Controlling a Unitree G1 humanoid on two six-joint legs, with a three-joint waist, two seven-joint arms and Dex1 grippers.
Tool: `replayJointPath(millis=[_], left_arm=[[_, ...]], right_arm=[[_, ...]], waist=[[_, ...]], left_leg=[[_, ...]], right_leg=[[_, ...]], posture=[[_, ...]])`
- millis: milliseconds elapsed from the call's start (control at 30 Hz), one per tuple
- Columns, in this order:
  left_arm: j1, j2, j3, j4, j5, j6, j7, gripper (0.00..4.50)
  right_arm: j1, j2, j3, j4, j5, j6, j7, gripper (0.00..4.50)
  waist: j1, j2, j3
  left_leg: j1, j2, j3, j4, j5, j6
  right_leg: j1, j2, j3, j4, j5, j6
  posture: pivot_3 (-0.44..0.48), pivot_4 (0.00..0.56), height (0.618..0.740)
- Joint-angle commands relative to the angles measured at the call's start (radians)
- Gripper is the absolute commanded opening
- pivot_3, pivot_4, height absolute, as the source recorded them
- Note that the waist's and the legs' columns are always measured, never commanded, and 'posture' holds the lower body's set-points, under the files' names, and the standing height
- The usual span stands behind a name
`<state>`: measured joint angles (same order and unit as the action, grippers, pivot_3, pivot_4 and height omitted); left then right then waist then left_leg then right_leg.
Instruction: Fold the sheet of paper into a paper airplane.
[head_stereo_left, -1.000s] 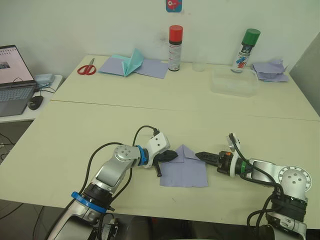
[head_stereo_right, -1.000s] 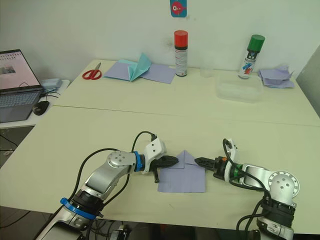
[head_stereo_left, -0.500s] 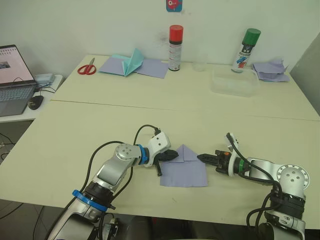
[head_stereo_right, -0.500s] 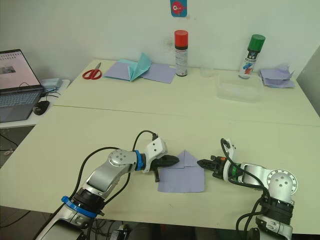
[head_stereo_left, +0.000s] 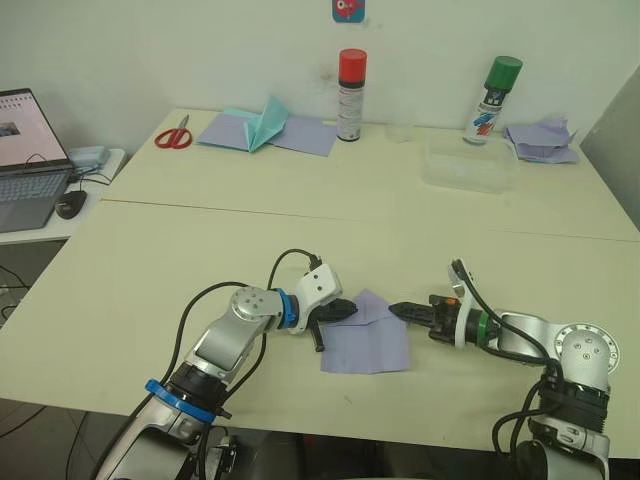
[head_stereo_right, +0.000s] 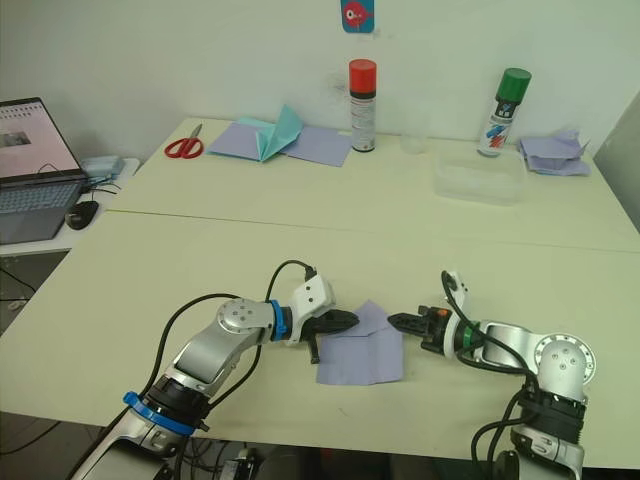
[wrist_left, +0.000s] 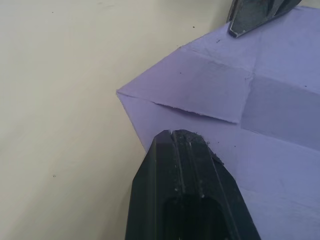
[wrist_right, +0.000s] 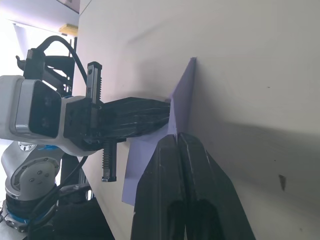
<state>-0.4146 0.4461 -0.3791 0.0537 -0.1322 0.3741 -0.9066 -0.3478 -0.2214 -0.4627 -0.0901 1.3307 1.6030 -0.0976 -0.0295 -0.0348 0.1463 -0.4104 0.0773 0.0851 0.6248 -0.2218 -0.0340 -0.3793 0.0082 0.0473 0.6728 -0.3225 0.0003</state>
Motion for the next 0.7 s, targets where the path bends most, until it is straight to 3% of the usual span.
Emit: replayJointPath(millis=[33,700], left_arm=[[0.023,0.004,-0.033,0.072,0.063,0.027,0.023,0.0],[0.002,-0.017,-0.056,0.011,0.028,0.024,-0.049,0.0]], right_arm=[[-0.016,-0.004,0.014,0.001,0.042,-0.011,-0.002,0.05],[0.001,-0.034,0.092,0.008,0.094,-0.088,-0.022,0.05]], waist=[[0.0,0.0,0.0],[0.0,0.0,0.0]], left_leg=[[-0.001,0.0,0.0,0.0,0.0,0.0],[-0.008,-0.001,0.0,0.001,0.0,0.001]], right_leg=[[-0.001,0.0,0.0,0.0,0.0,0.0],[-0.007,0.0,0.0,0.0,0.001,0.001]], posture=[[0.0,0.15,0.74],[0.0,0.15,0.74]])
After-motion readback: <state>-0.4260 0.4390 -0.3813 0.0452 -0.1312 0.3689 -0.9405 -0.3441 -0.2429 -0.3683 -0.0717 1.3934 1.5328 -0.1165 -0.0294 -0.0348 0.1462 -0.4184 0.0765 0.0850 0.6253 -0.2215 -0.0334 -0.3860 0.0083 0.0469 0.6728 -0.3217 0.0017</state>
